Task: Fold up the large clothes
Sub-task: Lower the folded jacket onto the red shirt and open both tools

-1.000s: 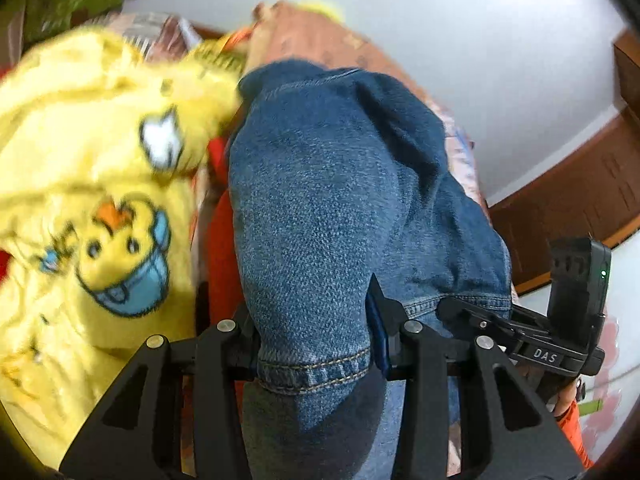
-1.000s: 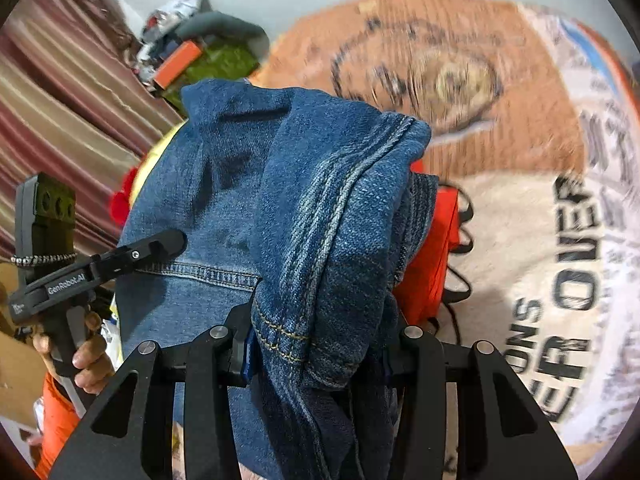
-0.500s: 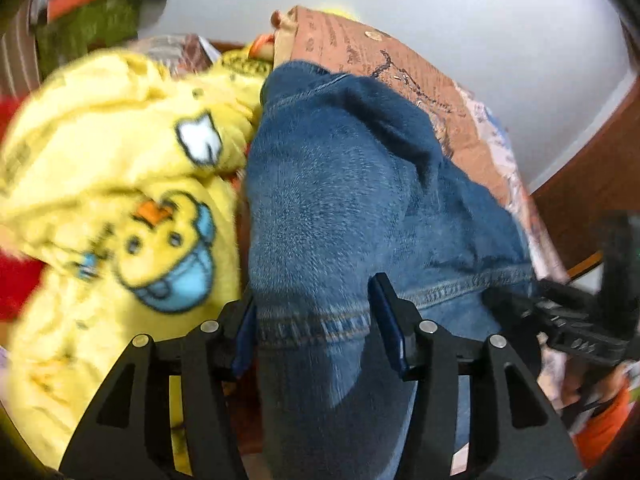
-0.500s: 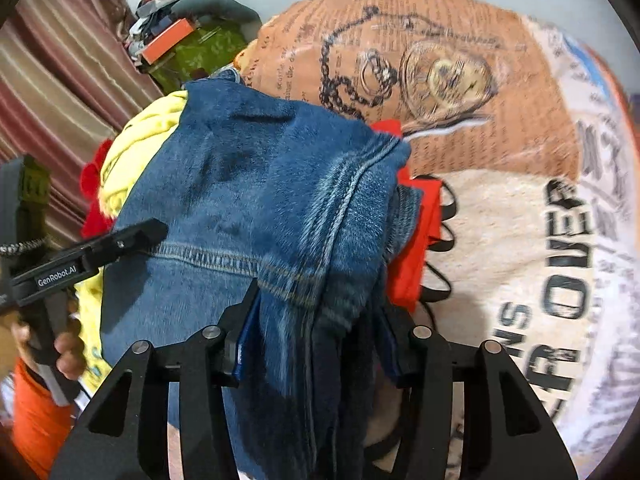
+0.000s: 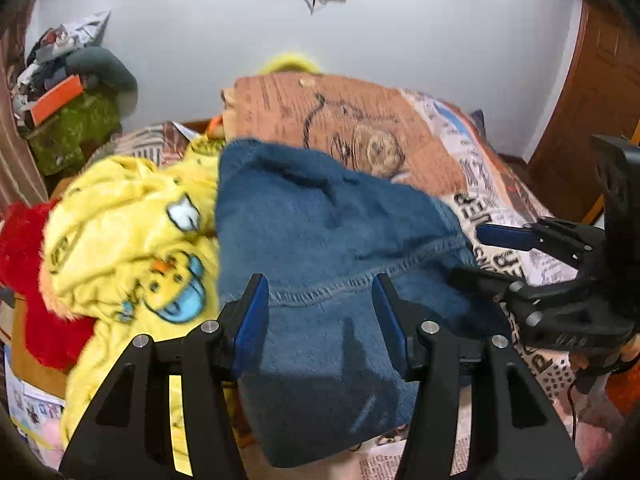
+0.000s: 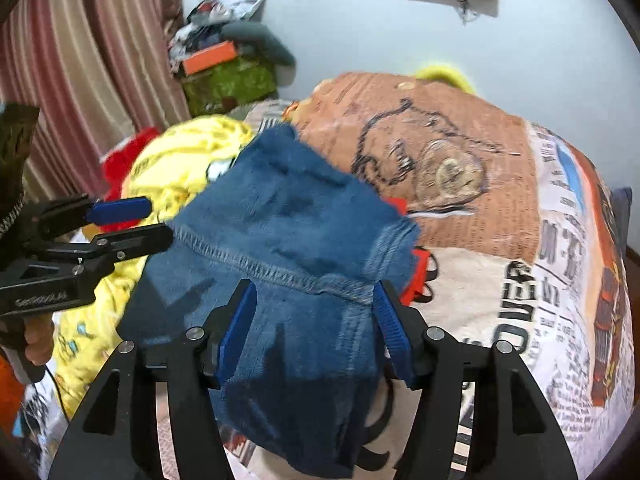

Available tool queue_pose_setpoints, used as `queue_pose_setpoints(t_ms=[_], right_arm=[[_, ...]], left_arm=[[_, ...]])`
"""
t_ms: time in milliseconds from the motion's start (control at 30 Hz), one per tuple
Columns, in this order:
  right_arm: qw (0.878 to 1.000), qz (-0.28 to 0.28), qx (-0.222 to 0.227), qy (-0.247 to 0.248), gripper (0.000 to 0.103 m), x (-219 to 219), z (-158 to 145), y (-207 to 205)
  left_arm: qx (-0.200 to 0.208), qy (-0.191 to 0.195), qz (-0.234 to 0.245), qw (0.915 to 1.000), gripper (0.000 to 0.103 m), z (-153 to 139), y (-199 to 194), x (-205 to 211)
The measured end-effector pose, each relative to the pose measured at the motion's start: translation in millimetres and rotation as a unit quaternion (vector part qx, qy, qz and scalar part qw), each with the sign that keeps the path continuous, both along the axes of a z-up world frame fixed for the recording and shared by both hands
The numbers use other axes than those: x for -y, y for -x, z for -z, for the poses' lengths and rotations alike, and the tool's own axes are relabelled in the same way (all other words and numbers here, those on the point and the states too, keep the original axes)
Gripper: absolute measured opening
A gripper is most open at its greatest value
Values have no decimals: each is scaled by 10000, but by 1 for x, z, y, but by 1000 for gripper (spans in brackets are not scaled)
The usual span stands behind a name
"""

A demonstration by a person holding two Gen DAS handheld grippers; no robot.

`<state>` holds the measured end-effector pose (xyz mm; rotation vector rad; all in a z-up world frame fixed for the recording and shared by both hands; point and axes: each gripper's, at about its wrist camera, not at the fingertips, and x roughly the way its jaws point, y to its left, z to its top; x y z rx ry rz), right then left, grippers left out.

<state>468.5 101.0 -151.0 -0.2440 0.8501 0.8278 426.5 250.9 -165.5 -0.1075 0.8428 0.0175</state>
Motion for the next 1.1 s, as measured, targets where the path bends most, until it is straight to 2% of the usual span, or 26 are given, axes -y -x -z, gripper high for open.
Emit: queue_pose_setpoints(t_ms=[100, 233, 333, 433, 533, 667, 867, 1100], right_arm=[[9994, -28, -54, 347, 57, -9, 25, 0], [9971, -149, 211, 712, 62, -7, 50, 2], [9972, -264, 213, 671, 63, 1, 50, 4], [9971, -139, 76, 749, 72, 8, 51, 1], [9977, 78, -286, 613, 72, 21, 54, -4], [9971, 326, -419, 542, 72, 41, 44, 1], [9982, 557, -126, 193, 72, 69, -6, 31], [9963, 556, 489, -440, 72, 90, -81, 84]], left_arm=[[-360, -93, -46, 9993, 53, 26, -8, 3], [-341, -702, 21, 9969, 53, 49, -6, 10], [-259, -1178, 134, 9926, 54, 56, -3, 23], [-278, -1377, 91, 9900, 55, 58, 0, 29], [-330, -1289, -35, 9911, 56, 52, 5, 29], [-471, -1013, -90, 9937, 56, 42, 18, 30], [-366, -741, -337, 9960, 56, 11, 54, 26], [396, -396, -519, 9971, 56, -65, 111, 35]])
